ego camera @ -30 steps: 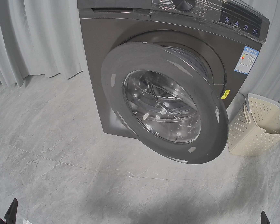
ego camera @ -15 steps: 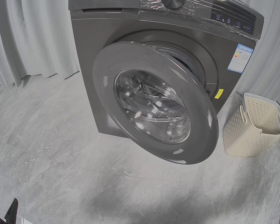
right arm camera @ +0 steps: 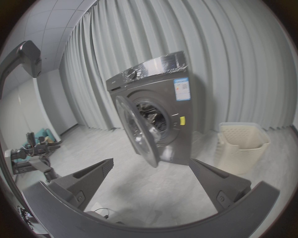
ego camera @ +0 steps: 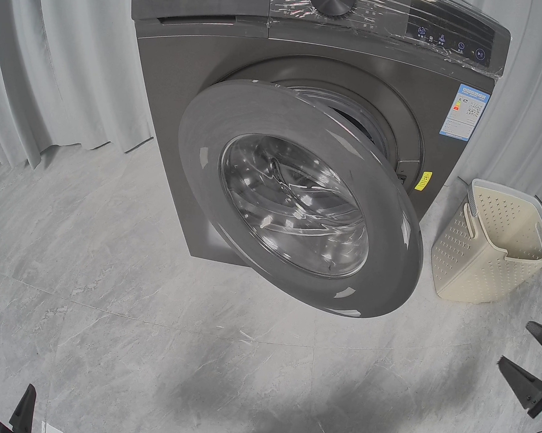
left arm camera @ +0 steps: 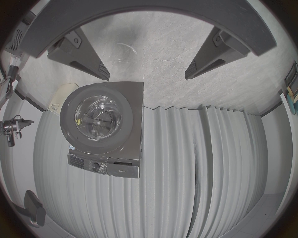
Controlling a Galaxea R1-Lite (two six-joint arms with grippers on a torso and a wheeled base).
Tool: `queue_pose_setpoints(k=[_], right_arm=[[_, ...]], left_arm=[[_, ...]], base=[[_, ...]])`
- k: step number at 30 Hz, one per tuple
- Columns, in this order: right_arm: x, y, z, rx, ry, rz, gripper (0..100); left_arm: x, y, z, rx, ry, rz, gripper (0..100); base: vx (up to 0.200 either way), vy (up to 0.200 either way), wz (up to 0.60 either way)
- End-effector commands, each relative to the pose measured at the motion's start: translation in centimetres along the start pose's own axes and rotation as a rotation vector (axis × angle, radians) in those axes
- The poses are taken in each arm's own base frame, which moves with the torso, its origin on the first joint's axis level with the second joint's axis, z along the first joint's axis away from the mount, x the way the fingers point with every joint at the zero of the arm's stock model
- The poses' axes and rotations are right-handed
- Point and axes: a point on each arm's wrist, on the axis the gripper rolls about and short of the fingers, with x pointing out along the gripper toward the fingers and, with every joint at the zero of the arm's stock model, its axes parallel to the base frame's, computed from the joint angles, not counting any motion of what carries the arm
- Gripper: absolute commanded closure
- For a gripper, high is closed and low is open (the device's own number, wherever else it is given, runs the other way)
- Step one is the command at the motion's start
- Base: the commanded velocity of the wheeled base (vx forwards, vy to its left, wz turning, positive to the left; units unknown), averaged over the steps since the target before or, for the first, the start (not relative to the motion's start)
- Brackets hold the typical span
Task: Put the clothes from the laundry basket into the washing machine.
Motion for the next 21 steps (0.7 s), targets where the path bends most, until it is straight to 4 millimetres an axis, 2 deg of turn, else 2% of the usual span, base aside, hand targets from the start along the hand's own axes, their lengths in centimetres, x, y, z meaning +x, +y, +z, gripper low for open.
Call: queue_pose_setpoints(k=[1,4,8,10,16,19,21], right_arm=[[7.3,1.0,-0.9,0.052,0.204,0.195,0],[9.5,1.7,-0.9,0.044,0.208,0.211,0],[11.3,1.9,-1.1,0.036,0.205,0.188,0],[11.5,1.9,-1.1,0.034,0.204,0.184,0],[14.5,1.5,-0.9,0.036,0.179,0.117,0],[14.8,1.4,-0.8,0.036,0.172,0.102,0],[15.7,0.6,-0.8,0.043,0.150,0.050,0]], left_arm=[[0.1,0.0,-0.5,0.000,0.009,-0.005,0],[0.1,0.0,-0.5,0.000,0.009,-0.003,0],[0.1,0.0,-0.5,-0.001,0.009,-0.005,0],[0.1,0.0,-0.5,-0.001,0.009,-0.005,0],[0.1,0.0,-0.5,-0.001,0.009,-0.003,0],[0.1,0.0,-0.5,-0.001,0.009,-0.005,0],[0.1,0.0,-0.5,-0.001,0.009,-0.003,0]], base=[[0.000,0.000,0.00],[0.000,0.000,0.00],[0.200,0.000,0.00],[0.200,0.000,0.00],[0.200,0.000,0.00],[0.000,0.000,0.00],[0.000,0.000,0.00]])
